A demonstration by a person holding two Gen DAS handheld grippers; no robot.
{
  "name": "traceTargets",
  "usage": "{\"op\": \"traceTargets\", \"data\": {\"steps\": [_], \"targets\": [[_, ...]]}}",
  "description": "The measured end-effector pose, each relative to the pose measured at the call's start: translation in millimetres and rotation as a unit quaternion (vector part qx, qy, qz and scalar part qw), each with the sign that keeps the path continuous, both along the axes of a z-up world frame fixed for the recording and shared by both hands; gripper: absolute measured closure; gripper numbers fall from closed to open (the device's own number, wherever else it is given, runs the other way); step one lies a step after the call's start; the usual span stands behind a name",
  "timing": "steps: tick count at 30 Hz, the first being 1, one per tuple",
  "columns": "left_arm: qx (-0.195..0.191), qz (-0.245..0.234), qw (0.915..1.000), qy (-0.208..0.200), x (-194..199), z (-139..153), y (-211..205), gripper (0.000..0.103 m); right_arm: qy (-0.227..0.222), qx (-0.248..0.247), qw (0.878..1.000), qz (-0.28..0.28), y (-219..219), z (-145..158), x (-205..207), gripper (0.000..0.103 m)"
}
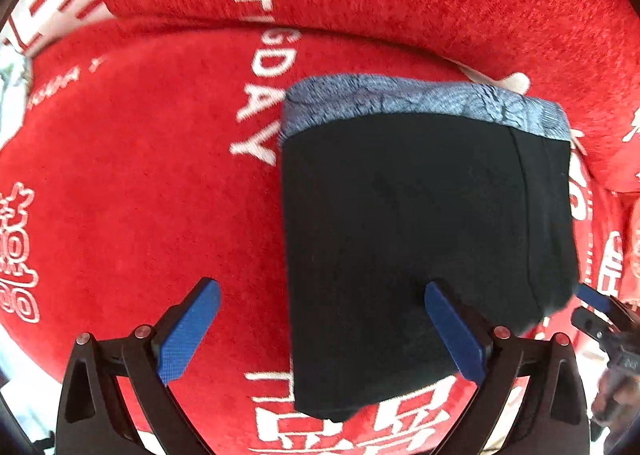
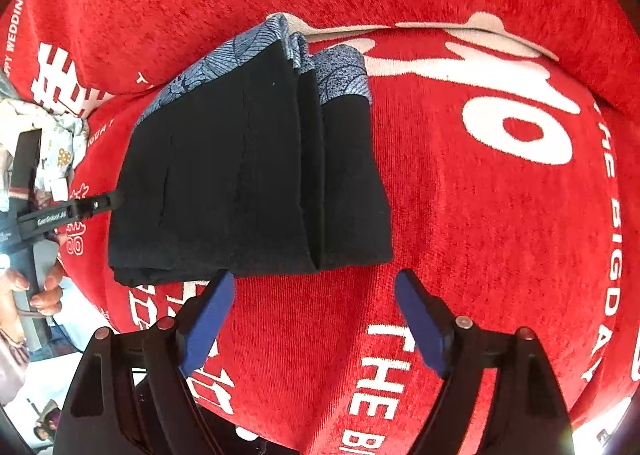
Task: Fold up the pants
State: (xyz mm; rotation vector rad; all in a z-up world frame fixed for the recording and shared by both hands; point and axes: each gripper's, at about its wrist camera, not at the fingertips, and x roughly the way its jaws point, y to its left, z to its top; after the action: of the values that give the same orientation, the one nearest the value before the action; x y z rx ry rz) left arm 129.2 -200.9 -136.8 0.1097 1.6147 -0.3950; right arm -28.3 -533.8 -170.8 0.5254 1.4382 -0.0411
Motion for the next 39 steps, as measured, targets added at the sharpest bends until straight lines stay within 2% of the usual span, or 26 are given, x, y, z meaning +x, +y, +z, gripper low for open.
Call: {"op": "traceTargets", "data": {"steps": [2, 9, 14, 19, 24, 28, 33, 39], "targets": [[-0.001, -0.003, 0.9999, 0.013, -1, -7, 3, 0.001, 0.002, 0.015, 1.0, -0.015, -6, -4, -2, 0.003], [-0.014, -0.003, 0.9995, 0.028, 2, -14, 2, 0.001, 0.017, 0.036, 0.999, -0.037, -20, -13, -5, 0.002], [-0.026, 0.007, 0.9988, 0.042, 7, -25, -2, 0.001, 0.007, 0.061, 0.997, -0.05, -26, -16, 2, 0.002], [-0.044, 0.011, 0.9984, 0.035, 21, -29, -3, 0.001, -0.011, 0.067, 0.997, -0.031, -28, -17, 20, 0.002], [-0.094, 0.015, 0.9925, 0.077, 38, -46, 2, 0.001, -0.012, 0.084, 0.996, -0.02, -41, -28, 44, 0.002], [-0.102, 0.006, 0.9918, 0.077, 38, -53, -5, 0.001, -0.003, 0.114, 0.993, -0.008, -47, -43, 60, 0.002], [-0.102, -0.007, 0.9922, 0.072, 40, -60, -38, 0.001, -0.01, 0.168, 0.986, 0.008, -45, -53, 73, 0.002], [-0.117, -0.003, 0.9898, 0.081, 47, -75, -39, 0.0, -0.006, 0.163, 0.986, 0.031, -36, -63, 90, 0.002]]}}
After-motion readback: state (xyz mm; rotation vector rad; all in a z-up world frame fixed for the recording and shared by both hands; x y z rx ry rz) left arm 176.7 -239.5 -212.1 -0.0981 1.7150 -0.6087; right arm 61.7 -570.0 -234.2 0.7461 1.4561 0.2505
